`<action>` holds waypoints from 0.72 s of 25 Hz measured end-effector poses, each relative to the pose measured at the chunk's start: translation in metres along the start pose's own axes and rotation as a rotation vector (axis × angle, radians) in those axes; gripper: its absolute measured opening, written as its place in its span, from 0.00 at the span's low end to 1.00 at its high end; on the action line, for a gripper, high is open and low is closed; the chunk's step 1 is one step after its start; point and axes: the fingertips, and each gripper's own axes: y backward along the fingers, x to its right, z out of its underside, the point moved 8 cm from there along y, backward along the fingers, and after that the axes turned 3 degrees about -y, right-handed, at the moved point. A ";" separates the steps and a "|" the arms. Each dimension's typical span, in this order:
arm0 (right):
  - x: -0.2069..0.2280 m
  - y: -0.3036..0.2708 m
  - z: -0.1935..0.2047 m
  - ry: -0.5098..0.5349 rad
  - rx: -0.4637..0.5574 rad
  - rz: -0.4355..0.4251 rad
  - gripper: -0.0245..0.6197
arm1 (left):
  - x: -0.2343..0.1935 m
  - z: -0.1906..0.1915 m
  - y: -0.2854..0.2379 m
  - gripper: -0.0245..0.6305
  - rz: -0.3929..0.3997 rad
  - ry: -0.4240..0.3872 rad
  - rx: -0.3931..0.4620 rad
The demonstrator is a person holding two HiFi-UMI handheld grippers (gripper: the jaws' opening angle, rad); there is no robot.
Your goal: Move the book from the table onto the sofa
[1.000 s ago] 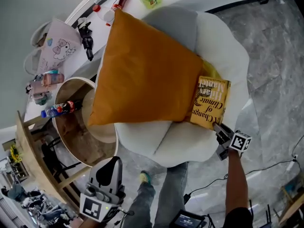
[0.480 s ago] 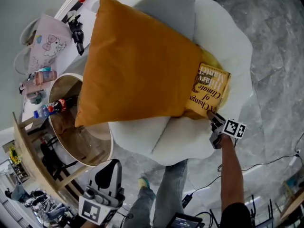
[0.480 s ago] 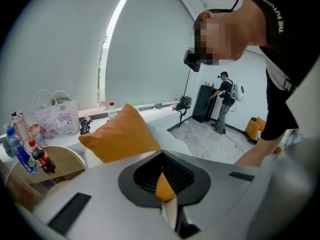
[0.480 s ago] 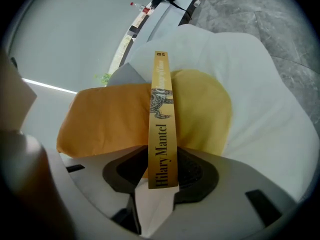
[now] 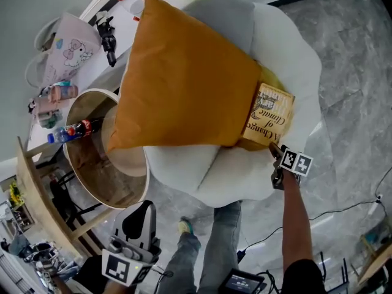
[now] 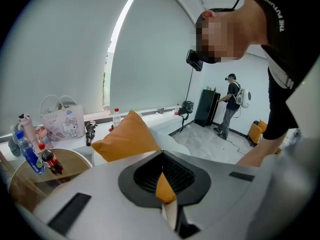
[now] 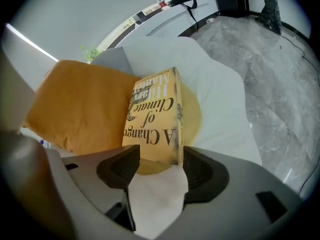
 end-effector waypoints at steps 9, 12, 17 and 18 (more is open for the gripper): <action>-0.059 0.105 -0.019 0.295 0.061 -0.070 0.40 | -0.001 -0.039 0.049 0.06 -0.021 -0.012 0.102; -0.098 0.165 -0.031 0.445 0.123 -0.104 0.31 | -0.004 -0.052 0.078 0.06 -0.038 -0.002 0.132; -0.200 0.284 -0.034 0.676 0.292 -0.215 0.11 | -0.014 -0.074 0.137 0.06 -0.079 0.035 0.186; -0.225 0.305 -0.030 0.723 0.331 -0.237 0.08 | -0.017 -0.077 0.149 0.06 -0.085 0.043 0.200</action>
